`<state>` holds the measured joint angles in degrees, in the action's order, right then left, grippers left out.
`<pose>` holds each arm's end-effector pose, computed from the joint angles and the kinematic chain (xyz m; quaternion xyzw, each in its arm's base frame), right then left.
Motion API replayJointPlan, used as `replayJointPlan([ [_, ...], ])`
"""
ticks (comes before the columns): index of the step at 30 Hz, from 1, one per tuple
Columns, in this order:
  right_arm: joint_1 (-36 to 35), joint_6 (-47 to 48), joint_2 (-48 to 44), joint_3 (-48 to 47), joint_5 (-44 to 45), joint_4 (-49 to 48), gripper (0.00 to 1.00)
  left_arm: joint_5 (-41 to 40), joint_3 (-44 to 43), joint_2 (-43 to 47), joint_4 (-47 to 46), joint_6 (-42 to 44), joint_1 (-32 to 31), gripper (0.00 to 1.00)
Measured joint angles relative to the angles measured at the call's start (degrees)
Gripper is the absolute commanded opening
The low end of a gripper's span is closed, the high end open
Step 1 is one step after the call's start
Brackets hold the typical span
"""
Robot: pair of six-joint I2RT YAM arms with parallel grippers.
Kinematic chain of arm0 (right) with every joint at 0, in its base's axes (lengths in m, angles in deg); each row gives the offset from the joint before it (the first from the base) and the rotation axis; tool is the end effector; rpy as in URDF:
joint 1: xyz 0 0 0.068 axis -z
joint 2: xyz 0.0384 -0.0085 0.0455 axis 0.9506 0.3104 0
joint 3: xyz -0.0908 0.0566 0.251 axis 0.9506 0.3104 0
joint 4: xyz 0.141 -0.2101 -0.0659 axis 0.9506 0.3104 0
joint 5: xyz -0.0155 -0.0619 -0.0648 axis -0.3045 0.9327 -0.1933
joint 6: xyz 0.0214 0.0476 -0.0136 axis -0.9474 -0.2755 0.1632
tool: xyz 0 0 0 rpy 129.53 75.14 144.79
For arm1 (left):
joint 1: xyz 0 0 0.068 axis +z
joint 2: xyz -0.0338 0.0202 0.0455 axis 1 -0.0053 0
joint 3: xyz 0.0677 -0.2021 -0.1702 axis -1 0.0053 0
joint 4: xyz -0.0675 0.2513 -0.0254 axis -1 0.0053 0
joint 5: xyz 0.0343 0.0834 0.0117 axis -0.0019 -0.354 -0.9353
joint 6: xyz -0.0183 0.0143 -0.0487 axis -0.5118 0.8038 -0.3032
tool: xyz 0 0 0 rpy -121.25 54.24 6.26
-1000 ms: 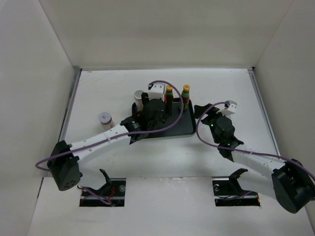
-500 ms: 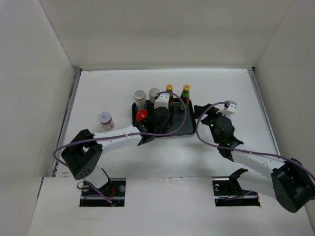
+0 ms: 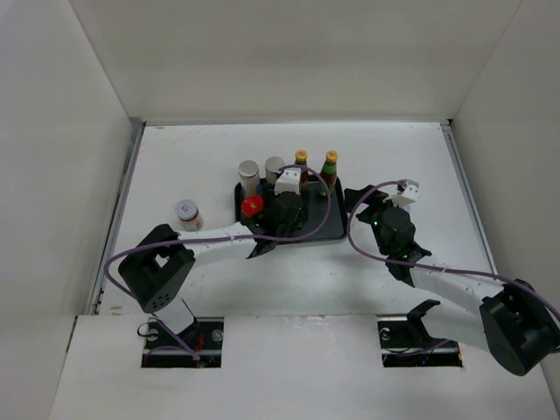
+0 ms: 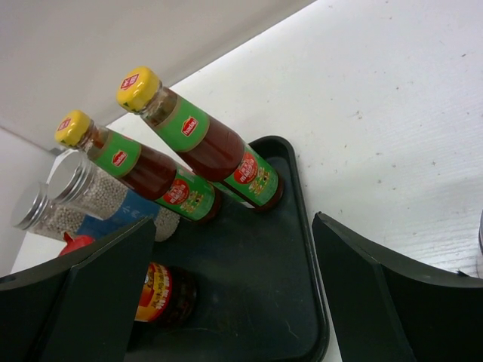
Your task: Organize the condiment bottles
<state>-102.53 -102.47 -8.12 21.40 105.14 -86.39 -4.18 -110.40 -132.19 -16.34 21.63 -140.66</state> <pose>0.2064 0.1049 0.2197 0.1733 0.7180 0.2235 0.6360 0.2337 -0.2554 0.2150 0.0543 0.8229 -0.0883 0.5586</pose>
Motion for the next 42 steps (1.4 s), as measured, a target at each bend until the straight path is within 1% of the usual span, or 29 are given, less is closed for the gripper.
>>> replayJointPlan([
  [3, 0.0, 0.0, 0.0, 0.0, 0.0, 0.0, 0.92, 0.3, 0.1, 0.0, -0.5, 0.0, 0.3, 0.76],
  [5, 0.0, 0.0, 0.0, 0.0, 0.0, 0.0, 0.92, 0.3, 0.1, 0.0, -1.7, 0.0, 0.2, 0.83],
  [7, 0.0, 0.0, 0.0, 0.0, 0.0, 0.0, 0.92, 0.3, 0.1, 0.5, -2.5, 0.1, 0.1, 0.85],
  [9, 0.0, 0.0, 0.0, 0.0, 0.0, 0.0, 0.92, 0.2, 0.1, 1.7, -2.6, 0.2, -0.2, 0.85],
  [12, 0.0, 0.0, 0.0, 0.0, 0.0, 0.0, 0.91, 0.1, 0.1, 5.7, -2.6, 0.7, -0.7, 0.84],
  [13, 0.0, 0.0, 0.0, 0.0, 0.0, 0.0, 0.89, 0.0, 0.1, 7.7, -2.6, 0.9, -0.9, 0.83],
  [14, 0.0, 0.0, 0.0, 0.0, 0.0, 0.0, 0.86, -0.2, 0.1, 9.8, -2.6, 1.0, -1.0, 0.81],
  [15, 0.0, 0.1, 0.0, 0.0, 0.0, 0.0, 0.80, -0.4, 0.2, 12.3, -2.7, 1.2, -1.2, 0.78],
  [16, 0.0, 0.2, 0.0, 0.0, 0.0, 0.0, 0.71, -0.8, 0.3, 14.5, -2.7, 1.2, -1.2, 0.73],
  [18, -0.1, 0.5, 0.0, 0.0, 0.0, 0.0, 0.50, -2.1, 1.0, 19.7, -2.4, 1.1, -0.5, 0.63],
  [19, -0.2, 0.6, 0.0, 0.0, -0.1, 0.0, 0.42, -3.0, 1.4, 22.2, -1.6, 0.9, 0.3, 0.57],
  [20, -0.2, 0.6, 0.0, -0.1, -0.2, 0.0, 0.37, -4.0, 1.9, 24.3, -0.6, 0.5, 1.3, 0.55],
  [21, -0.4, 0.6, 0.0, -0.1, -0.3, 0.1, 0.34, -5.1, 2.3, 26.4, 1.3, -0.2, 2.8, 0.54],
  [22, -0.6, 0.6, 0.1, -0.2, -0.3, 0.1, 0.33, -6.2, 2.8, 28.3, 3.6, -1.3, 4.5, 0.54],
  [23, -0.7, 0.6, 0.2, -0.4, -0.5, 0.2, 0.34, -7.0, 3.4, 30.1, 6.7, -2.7, 6.5, 0.55],
  [24, -0.9, 0.6, 0.5, -0.6, -0.6, 0.2, 0.35, -7.7, 3.9, 31.6, 9.7, -4.2, 8.7, 0.58],
  [27, -1.4, 0.5, 1.2, -1.0, -0.8, 0.4, 0.49, -8.3, 5.9, 35.2, 20.0, -8.6, 16.4, 0.73],
  [31, -1.7, 0.4, 1.9, -1.2, -0.9, 0.5, 0.65, -8.7, 8.5, 37.5, 30.3, -11.8, 26.1, 0.83],
  [34, -1.8, 0.5, 2.0, -1.2, -1.0, 0.5, 0.72, -8.5, 10.6, 37.0, 33.5, -12.8, 29.9, 0.83],
  [36, -2.1, 0.6, 2.0, -1.2, -1.0, 0.5, 0.75, -8.3, 11.5, 35.2, 34.2, -13.3, 31.1, 0.83],
  [42, -2.2, 0.6, 2.3, -1.3, -1.2, 0.5, 0.76, -7.6, 12.5, 28.5, 31.5, -14.1, 32.3, 0.79],
])
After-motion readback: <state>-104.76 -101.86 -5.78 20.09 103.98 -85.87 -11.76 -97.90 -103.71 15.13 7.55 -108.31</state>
